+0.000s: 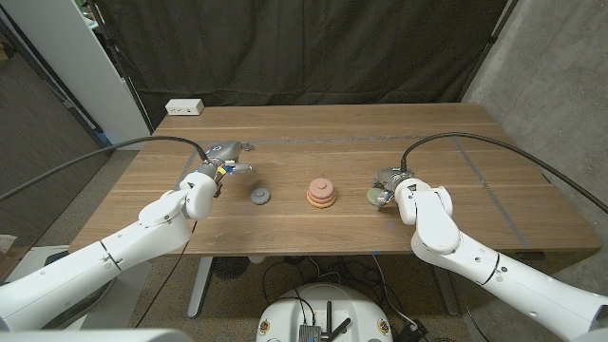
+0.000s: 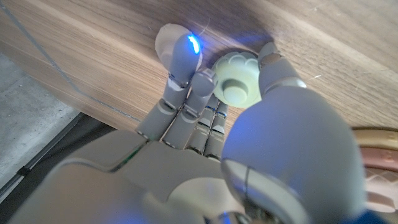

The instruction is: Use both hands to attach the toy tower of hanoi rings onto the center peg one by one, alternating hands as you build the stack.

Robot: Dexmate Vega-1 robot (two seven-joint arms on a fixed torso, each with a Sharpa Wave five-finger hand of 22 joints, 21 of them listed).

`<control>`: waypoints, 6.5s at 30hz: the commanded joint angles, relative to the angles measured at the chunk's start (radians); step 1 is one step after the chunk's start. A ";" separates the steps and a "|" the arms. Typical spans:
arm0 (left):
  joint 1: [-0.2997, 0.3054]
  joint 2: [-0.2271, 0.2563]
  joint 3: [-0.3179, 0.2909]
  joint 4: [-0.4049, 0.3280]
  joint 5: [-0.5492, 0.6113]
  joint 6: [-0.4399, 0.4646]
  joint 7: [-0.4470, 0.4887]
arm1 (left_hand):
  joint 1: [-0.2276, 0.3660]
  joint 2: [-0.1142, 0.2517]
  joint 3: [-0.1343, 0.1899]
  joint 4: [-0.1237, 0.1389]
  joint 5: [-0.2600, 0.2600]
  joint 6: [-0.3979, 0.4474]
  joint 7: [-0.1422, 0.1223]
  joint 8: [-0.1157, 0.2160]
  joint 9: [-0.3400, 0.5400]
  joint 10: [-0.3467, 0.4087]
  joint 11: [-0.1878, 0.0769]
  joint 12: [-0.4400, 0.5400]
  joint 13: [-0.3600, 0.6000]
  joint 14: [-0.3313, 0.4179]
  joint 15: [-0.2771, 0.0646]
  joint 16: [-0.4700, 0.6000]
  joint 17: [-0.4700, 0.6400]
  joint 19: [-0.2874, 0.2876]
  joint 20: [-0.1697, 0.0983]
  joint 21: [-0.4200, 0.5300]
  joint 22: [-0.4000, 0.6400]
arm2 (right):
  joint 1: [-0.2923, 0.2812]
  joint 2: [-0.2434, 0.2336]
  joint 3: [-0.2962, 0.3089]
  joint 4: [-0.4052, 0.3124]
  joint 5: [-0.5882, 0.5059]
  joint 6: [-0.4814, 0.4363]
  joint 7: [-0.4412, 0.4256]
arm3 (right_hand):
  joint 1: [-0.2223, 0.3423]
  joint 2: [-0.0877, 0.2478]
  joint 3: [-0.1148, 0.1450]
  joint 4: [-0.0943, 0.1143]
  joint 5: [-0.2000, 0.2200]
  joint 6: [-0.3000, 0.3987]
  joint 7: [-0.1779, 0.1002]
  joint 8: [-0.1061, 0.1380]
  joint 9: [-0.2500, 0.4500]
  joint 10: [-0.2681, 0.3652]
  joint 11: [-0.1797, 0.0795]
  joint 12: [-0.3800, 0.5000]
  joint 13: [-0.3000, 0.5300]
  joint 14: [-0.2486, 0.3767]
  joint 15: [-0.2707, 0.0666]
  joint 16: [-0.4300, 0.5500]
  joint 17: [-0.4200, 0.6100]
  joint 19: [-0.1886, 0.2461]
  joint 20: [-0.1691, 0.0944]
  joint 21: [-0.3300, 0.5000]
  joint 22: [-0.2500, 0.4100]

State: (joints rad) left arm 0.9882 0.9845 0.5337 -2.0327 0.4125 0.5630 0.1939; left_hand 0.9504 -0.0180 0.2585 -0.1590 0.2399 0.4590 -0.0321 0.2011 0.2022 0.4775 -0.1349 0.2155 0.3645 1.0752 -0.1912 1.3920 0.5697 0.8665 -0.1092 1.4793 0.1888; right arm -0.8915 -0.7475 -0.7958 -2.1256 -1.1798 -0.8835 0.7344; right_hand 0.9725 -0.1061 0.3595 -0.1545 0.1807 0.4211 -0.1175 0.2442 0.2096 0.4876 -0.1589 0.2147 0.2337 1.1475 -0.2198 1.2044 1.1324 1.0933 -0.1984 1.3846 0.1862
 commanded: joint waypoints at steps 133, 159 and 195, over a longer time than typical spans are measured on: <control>0.017 0.034 -0.022 -0.029 -0.004 -0.020 -0.006 | -0.004 0.015 0.030 0.001 -0.009 0.049 0.000 0.002 0.005 0.055 -0.011 0.008 0.031 -0.013 -0.027 0.017 -0.009 -0.022 -0.101 0.015 0.000 | 0.051 -0.080 0.087 -0.205 0.187 0.250 -0.127 | 0.048 0.117 0.075 -0.008 0.029 0.341 -0.006 0.077 0.001 0.367 -0.002 -0.008 0.045 0.110 0.000 0.056 0.076 0.080 -0.021 0.008 0.005; 0.011 0.015 -0.008 -0.027 0.012 -0.014 -0.015 | -0.021 -0.003 0.020 0.003 -0.012 0.072 -0.016 0.007 0.005 0.068 -0.024 0.008 0.028 -0.012 -0.028 0.014 -0.021 -0.012 -0.099 0.020 0.000 | 0.132 0.001 0.054 -0.161 0.171 0.403 -0.051 | 0.044 0.120 0.080 -0.005 0.034 0.327 -0.017 0.063 0.002 0.354 0.001 -0.021 0.037 0.112 0.000 0.059 0.074 0.081 -0.021 0.007 0.004; 0.010 0.019 -0.005 -0.039 0.025 -0.013 -0.036 | -0.053 -0.059 0.001 0.001 0.002 0.123 -0.014 0.010 0.002 0.084 -0.025 0.000 0.014 0.023 -0.028 0.007 -0.055 0.012 -0.100 0.003 -0.007 | 0.248 0.103 -0.022 -0.026 0.165 0.504 0.051 | 0.050 0.132 0.089 -0.009 0.051 0.306 0.003 0.034 0.004 0.324 0.023 -0.024 0.024 0.105 -0.001 0.051 0.063 0.073 -0.021 0.003 0.002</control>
State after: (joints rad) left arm 1.0032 1.0018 0.5285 -2.0750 0.4363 0.5566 0.1642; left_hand 0.8954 -0.0663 0.2633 -0.1587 0.2370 0.5714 -0.0480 0.2086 0.2022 0.5540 -0.1593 0.2174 0.3764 1.0864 -0.1948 1.4048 0.5151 0.8671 -0.1126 1.4866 0.1813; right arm -0.6825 -0.6748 -0.7898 -2.1987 -1.0209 -0.4001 0.7489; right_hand 0.9672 -0.0820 0.4074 -0.1931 0.2264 0.7145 -0.1110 0.2816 0.2092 0.7973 -0.1176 0.1857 0.2563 1.2524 -0.2184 1.2573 1.1962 1.1628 -0.2214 1.3846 0.1860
